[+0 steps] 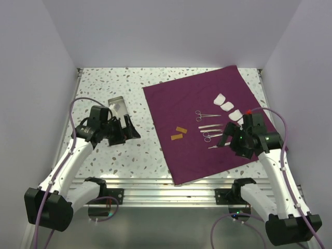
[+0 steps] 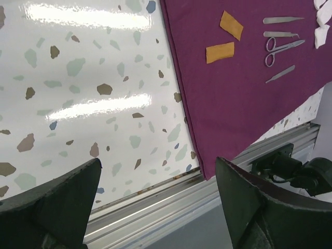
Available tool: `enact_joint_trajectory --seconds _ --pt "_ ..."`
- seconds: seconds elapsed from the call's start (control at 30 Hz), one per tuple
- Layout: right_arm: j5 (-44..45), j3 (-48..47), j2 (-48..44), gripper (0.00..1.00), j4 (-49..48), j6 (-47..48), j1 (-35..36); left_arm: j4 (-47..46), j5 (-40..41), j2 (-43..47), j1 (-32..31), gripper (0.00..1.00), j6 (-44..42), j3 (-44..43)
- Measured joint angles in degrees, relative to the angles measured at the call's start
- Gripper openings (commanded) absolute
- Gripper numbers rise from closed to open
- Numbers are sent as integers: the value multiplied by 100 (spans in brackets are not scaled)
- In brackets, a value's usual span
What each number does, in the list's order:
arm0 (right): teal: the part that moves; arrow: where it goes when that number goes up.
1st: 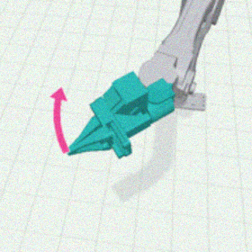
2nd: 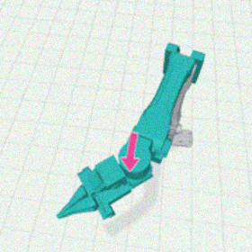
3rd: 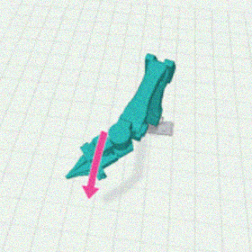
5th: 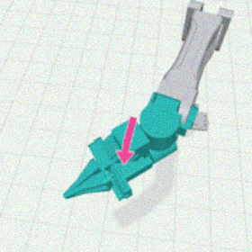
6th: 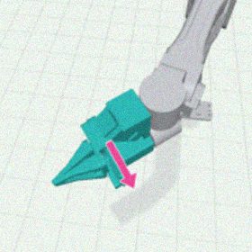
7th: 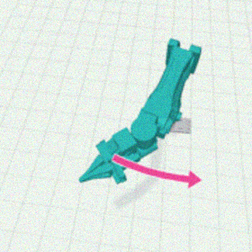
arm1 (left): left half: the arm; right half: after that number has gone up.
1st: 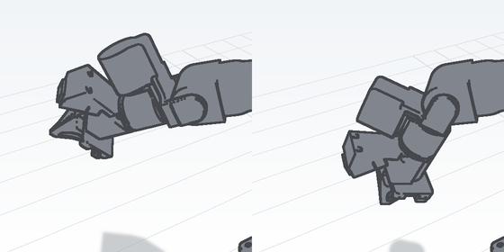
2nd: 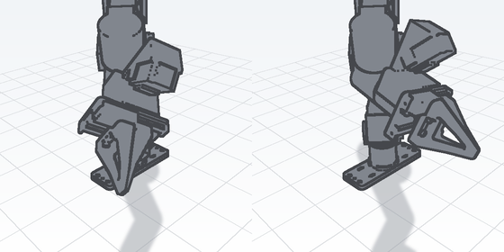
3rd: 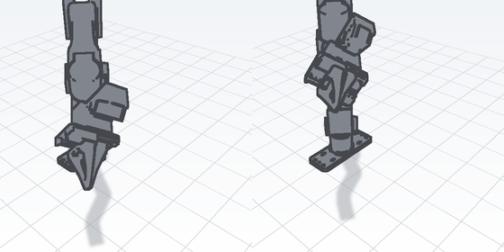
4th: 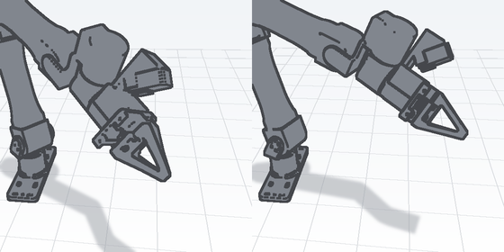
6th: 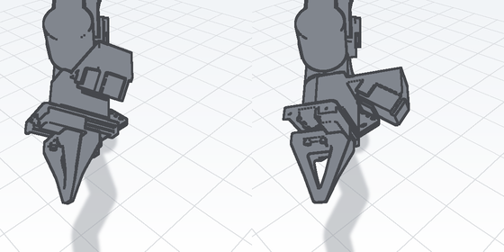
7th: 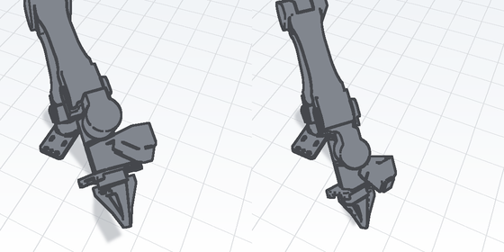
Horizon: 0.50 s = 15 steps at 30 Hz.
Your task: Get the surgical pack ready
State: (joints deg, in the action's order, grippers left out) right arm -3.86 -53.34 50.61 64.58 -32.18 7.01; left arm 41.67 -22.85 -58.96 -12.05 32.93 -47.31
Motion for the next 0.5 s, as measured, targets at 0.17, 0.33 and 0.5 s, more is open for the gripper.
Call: enact_joint_trajectory --seconds 0.17,0.33,0.5 --pt "-59 -203 697 93 -160 -26 -26 0 140 -4 -15 92 -122 -131" --pt "-79 -632 1880 68 -584 127 -496 -7 234 35 -39 92 -208 -131" --pt "-398 -881 2542 53 -1034 284 -2138 -72 304 173 -76 92 -258 20"
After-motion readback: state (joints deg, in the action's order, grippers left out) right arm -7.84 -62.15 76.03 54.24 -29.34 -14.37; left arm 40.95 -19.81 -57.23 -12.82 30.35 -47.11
